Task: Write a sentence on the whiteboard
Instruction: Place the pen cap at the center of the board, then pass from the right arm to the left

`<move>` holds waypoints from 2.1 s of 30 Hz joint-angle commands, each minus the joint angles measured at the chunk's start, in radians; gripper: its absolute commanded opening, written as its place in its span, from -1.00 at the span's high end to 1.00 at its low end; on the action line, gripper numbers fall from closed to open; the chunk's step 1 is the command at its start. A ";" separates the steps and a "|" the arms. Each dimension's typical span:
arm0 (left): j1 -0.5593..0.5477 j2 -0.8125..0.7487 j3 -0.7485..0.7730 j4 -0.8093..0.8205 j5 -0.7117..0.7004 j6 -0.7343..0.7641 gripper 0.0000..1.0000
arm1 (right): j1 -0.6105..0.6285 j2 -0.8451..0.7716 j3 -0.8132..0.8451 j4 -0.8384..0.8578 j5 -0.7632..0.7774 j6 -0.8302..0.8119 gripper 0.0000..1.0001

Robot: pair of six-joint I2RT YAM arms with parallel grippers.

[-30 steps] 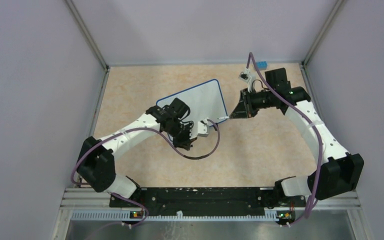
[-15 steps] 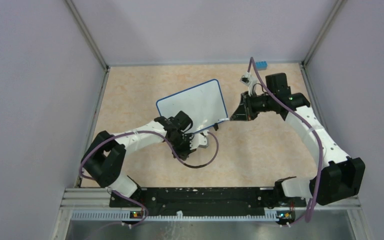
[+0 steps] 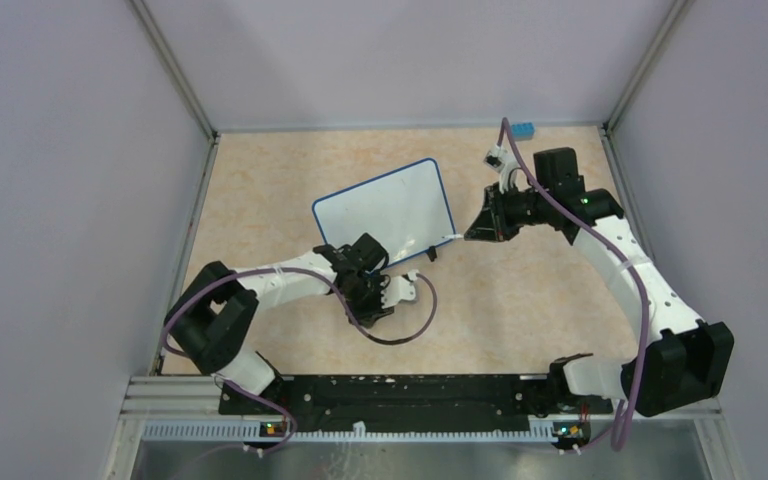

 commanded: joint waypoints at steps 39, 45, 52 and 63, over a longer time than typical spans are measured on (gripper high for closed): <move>0.443 -0.600 0.302 -0.085 0.539 -0.189 -0.97 | 0.198 0.068 0.094 0.106 -0.234 0.031 1.00; 0.426 -0.554 0.265 -0.060 0.561 -0.138 -0.95 | 0.236 0.122 0.137 0.096 -0.271 0.065 1.00; 0.276 -0.495 0.258 -0.005 0.415 -0.074 -0.90 | 0.265 0.160 0.104 0.163 -0.317 0.127 1.00; 0.142 -0.359 0.261 0.030 0.321 -0.043 -0.68 | 0.301 0.237 0.114 0.252 -0.330 0.208 1.00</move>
